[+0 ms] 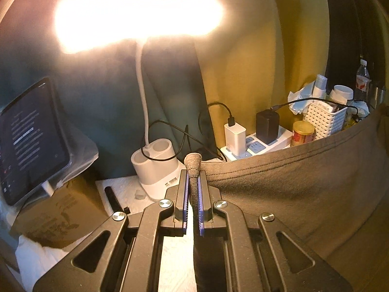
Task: Fold small clothes
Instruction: 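Lay the hem over the collar with both tools, folding the sweatshirt in half, then open both tools to release the hem onto the collar, then move both open tools back to the folded edge of the sweatshirt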
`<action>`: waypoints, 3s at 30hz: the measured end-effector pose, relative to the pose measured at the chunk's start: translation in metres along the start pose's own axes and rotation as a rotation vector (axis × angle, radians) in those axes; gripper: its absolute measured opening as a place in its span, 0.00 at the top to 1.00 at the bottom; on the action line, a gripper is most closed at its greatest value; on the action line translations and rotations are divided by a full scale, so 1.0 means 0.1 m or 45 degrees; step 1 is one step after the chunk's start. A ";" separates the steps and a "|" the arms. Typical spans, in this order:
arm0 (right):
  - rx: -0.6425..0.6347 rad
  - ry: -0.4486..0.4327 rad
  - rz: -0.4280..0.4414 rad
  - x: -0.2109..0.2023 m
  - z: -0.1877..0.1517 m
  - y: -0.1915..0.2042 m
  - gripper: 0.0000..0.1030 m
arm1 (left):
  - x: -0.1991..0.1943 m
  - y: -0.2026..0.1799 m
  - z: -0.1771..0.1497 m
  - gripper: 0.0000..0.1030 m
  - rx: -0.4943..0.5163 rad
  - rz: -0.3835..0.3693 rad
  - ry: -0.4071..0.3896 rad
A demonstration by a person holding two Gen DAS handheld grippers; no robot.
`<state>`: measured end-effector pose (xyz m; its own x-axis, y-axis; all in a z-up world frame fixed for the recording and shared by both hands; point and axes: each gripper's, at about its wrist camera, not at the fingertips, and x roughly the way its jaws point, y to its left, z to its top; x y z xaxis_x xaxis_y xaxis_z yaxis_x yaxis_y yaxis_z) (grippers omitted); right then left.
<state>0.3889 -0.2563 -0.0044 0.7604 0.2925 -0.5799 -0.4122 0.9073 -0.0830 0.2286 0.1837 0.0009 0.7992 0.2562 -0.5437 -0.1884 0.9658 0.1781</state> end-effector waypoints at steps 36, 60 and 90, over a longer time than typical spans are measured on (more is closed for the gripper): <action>-0.104 0.186 -0.182 0.82 -0.25 0.13 0.84 | 0.78 0.08 -0.29 0.72 -0.178 0.045 0.247; 0.010 0.229 -0.162 -0.09 -0.71 0.21 0.53 | -0.12 0.18 -0.77 0.42 -0.336 -0.076 0.231; 0.190 0.311 -0.111 -0.98 -1.64 0.04 0.53 | -0.77 -0.02 -1.68 0.30 -0.374 -0.129 0.366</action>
<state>0.2299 -0.3310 -0.0808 0.6390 0.1467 -0.7551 -0.2589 0.9654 -0.0316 0.0717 0.1687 -0.0960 0.6383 0.1202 -0.7603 -0.3049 0.9464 -0.1064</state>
